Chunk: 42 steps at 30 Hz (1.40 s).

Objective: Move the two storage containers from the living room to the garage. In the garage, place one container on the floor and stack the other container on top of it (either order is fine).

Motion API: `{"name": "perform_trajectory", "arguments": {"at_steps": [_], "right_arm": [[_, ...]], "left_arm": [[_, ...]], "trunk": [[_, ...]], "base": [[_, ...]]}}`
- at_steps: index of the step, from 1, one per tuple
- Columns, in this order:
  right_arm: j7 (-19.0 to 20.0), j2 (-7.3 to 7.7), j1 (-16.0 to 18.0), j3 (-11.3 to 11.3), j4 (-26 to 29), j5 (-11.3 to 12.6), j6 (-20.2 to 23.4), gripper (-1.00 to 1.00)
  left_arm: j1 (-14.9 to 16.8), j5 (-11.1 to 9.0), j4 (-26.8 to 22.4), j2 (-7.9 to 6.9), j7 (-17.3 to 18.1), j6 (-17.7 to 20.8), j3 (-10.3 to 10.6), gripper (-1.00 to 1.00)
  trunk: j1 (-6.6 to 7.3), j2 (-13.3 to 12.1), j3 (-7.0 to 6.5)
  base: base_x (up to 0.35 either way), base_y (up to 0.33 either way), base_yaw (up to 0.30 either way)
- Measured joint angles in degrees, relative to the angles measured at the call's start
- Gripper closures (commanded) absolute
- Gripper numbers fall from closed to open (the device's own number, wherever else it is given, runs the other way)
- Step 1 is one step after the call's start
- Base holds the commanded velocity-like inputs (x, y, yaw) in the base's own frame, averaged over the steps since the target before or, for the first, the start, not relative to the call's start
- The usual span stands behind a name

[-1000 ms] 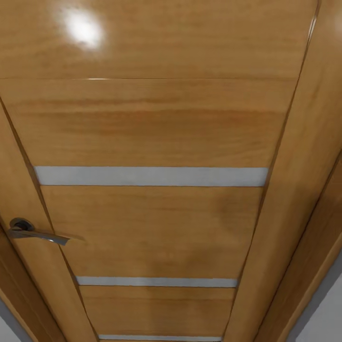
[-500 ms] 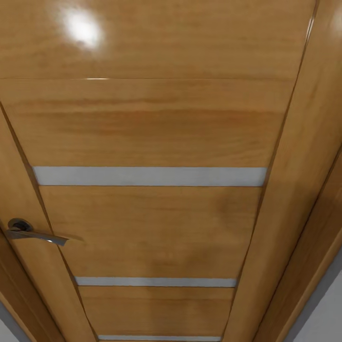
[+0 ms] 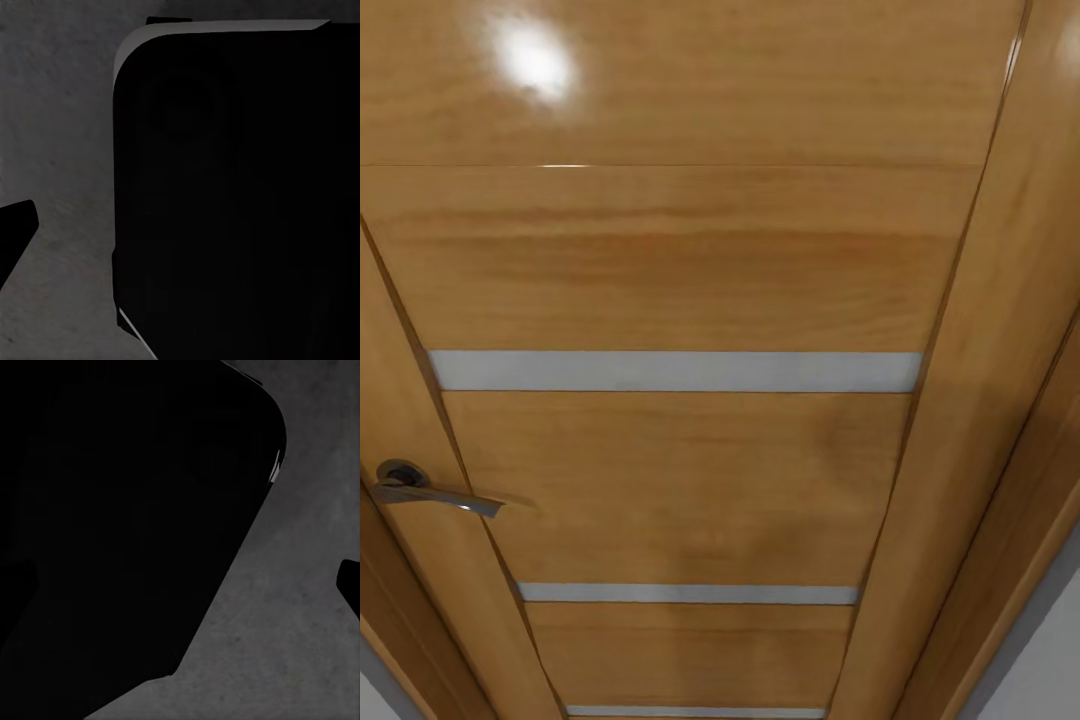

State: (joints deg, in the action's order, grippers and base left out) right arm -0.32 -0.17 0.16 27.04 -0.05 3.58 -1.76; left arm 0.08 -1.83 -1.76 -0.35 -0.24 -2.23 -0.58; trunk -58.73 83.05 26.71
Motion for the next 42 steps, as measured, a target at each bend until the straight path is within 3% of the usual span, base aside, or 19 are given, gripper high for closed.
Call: {"name": "perform_trajectory", "arguments": {"at_steps": [42], "right_arm": [[0.0,0.27,0.0,-0.1,0.0,-0.1,0.0,-1.00]], "left_arm": [[0.0,0.0,0.0,0.02,0.0,-1.1,0.1,-1.00]], "trunk": [[0.00,0.0,0.00]], "base": [[-0.030,0.000,0.000]]}}
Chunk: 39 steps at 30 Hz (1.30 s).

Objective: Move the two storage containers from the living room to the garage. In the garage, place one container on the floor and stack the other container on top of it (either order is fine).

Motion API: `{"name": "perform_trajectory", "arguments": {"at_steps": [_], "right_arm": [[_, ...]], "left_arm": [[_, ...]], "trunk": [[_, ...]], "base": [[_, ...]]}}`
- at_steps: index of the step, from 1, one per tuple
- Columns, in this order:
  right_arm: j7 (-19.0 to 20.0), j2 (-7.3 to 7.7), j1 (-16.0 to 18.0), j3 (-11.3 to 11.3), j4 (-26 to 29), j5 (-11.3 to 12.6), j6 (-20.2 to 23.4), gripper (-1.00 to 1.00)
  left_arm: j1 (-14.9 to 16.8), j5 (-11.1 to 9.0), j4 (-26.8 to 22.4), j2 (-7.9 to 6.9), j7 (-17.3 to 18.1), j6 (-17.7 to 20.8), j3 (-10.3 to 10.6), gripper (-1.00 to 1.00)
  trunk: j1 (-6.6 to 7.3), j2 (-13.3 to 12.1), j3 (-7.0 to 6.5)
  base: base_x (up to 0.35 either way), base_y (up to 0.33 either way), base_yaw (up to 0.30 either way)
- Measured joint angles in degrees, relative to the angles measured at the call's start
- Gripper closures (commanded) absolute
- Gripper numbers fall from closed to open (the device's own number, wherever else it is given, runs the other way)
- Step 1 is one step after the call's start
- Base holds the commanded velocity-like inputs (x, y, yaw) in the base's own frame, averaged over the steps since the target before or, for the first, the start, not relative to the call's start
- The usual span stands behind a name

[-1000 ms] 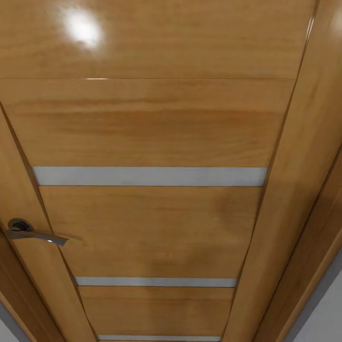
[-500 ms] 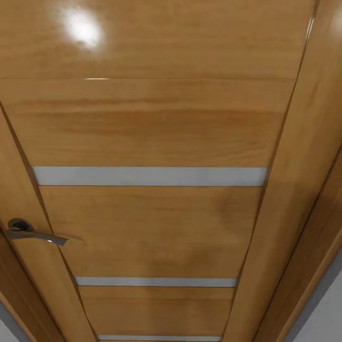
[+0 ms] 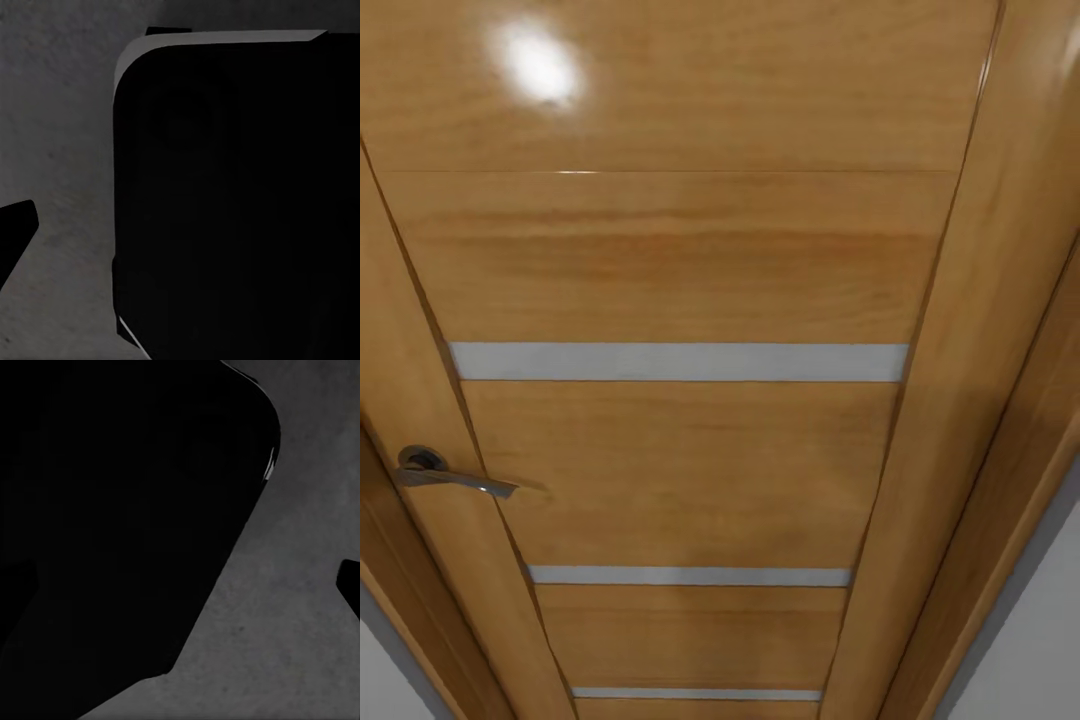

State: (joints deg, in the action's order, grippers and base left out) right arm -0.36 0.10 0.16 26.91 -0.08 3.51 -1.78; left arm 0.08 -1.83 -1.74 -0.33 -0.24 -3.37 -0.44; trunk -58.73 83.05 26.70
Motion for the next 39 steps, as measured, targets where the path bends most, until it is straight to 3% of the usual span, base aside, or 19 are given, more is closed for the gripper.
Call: {"name": "perform_trajectory", "arguments": {"at_steps": [18,25,39], "right_arm": [[0.1,-0.16,0.4,0.2,0.0,-0.3,0.3,-1.00],[0.1,-0.26,0.6,2.0,0.0,-0.2,0.4,-1.00],[0.1,-0.34,0.6,2.1,0.1,0.3,0.4,-1.00]], "left_arm": [[0.1,0.1,-0.3,-0.03,0.1,-0.3,-0.1,-1.00],[0.1,0.1,-0.1,0.06,0.1,-2.6,0.0,-1.00],[0.1,0.0,-0.1,0.06,0.1,-4.3,0.0,-1.00]], "trunk": [[0.00,0.0,0.00],[0.00,0.0,0.00],[0.00,0.0,0.00]], "base": [[0.000,0.000,0.000],[0.000,0.011,0.000],[0.000,0.270,0.000]]}}
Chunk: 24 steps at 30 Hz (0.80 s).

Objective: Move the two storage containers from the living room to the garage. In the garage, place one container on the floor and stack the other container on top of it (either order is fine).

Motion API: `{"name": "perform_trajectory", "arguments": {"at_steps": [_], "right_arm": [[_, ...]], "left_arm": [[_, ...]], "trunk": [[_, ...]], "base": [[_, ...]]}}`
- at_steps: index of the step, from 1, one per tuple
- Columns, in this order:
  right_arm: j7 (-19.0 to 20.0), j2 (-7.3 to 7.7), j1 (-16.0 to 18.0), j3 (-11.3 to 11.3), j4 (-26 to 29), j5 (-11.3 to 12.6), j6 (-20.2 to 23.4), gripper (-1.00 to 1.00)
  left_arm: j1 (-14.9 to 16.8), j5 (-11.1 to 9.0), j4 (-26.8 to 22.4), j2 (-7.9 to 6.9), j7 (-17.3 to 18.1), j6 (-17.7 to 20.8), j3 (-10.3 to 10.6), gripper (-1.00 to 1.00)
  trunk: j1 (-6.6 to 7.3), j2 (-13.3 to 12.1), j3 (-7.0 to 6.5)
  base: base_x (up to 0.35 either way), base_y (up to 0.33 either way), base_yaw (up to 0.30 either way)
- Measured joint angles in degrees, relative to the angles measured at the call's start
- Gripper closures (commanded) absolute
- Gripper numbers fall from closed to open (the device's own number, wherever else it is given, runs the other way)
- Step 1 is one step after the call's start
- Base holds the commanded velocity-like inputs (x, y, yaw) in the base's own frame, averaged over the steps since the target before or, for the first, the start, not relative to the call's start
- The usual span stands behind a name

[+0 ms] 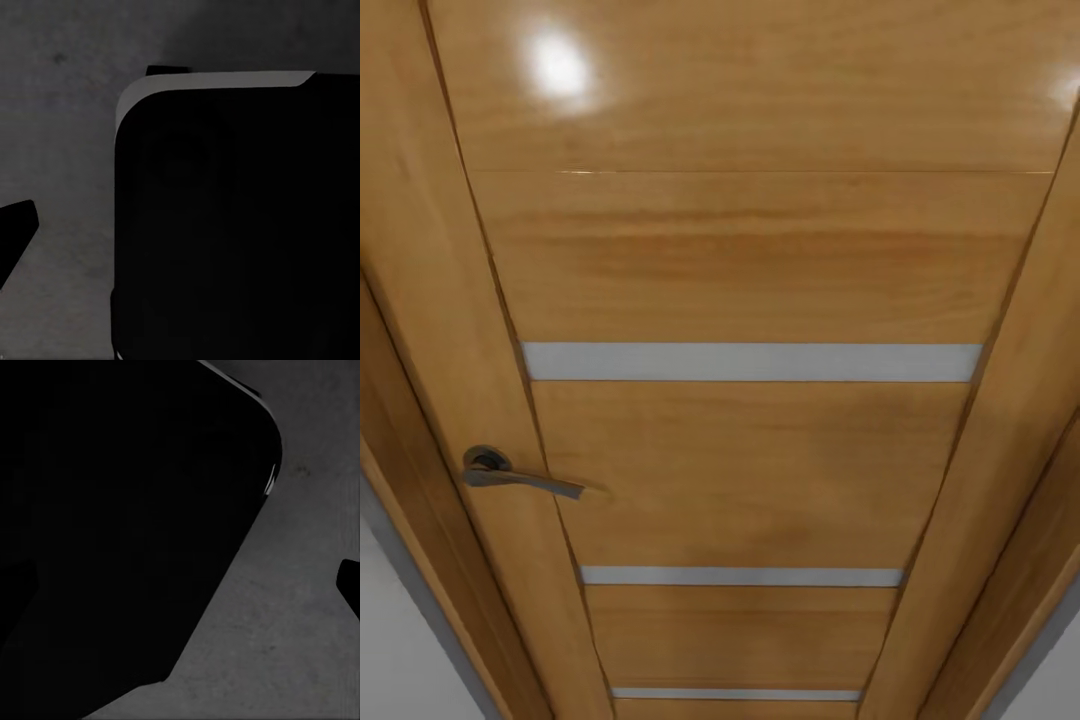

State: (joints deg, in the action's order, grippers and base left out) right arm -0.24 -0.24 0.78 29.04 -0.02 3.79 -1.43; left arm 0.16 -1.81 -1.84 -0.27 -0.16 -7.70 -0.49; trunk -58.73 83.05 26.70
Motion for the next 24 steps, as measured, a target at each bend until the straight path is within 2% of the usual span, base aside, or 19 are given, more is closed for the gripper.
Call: {"name": "perform_trajectory", "arguments": {"at_steps": [19,24], "right_arm": [[0.0,-0.01,0.0,0.0,0.0,-0.3,0.0,-1.00],[0.0,-0.01,0.0,0.0,0.0,-0.3,0.0,-1.00]], "left_arm": [[0.0,0.1,0.1,-0.06,0.0,-0.1,0.0,-1.00],[0.0,0.1,0.0,-0.01,0.0,-0.1,0.1,-1.00]], "trunk": [[0.00,0.0,0.00],[-0.03,0.0,0.00]], "base": [[-0.002,0.013,0.000],[-0.252,0.000,0.000]]}}
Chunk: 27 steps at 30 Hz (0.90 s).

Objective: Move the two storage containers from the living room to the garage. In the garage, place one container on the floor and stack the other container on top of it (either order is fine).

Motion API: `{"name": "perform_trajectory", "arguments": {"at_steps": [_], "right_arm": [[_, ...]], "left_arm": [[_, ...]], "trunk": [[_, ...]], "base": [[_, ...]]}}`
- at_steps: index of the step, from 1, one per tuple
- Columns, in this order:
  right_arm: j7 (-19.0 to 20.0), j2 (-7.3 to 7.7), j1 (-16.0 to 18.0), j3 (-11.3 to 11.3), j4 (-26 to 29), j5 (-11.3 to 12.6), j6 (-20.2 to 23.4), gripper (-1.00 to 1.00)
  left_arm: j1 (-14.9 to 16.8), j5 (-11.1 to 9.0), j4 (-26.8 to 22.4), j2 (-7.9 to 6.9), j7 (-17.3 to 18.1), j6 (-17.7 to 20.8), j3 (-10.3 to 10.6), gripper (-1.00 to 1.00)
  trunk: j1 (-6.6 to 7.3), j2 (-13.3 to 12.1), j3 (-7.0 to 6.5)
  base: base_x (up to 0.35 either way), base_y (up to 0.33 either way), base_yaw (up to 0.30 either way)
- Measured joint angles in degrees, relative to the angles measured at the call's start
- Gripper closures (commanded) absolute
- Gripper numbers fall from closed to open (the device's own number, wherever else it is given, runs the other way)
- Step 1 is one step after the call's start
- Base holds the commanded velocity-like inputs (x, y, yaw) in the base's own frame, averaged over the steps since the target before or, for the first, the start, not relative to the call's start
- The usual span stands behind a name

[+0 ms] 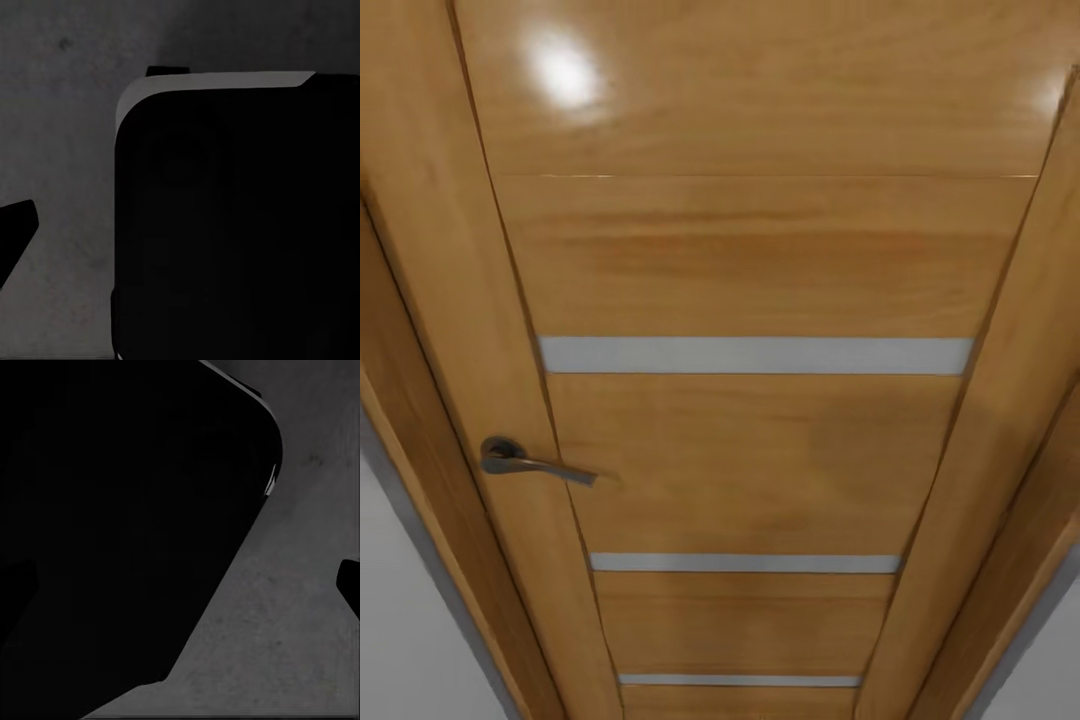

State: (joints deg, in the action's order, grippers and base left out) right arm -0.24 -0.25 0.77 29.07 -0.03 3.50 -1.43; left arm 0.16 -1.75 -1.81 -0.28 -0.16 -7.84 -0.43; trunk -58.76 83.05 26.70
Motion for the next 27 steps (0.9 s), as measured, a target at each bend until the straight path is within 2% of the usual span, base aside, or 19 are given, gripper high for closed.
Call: {"name": "perform_trajectory", "arguments": {"at_steps": [7,27], "right_arm": [[0.0,0.00,0.0,0.0,0.0,0.0,0.0,-1.00],[0.0,0.00,0.0,0.1,0.0,0.2,0.0,-1.00]], "left_arm": [[0.0,0.0,0.0,-0.05,0.0,0.0,0.0,-1.00],[0.0,0.0,0.0,0.00,0.0,0.0,-0.1,-1.00]], "trunk": [[0.01,0.0,0.00],[0.03,0.0,0.00]], "base": [[-0.265,0.000,0.000],[-0.010,0.000,0.000]]}}
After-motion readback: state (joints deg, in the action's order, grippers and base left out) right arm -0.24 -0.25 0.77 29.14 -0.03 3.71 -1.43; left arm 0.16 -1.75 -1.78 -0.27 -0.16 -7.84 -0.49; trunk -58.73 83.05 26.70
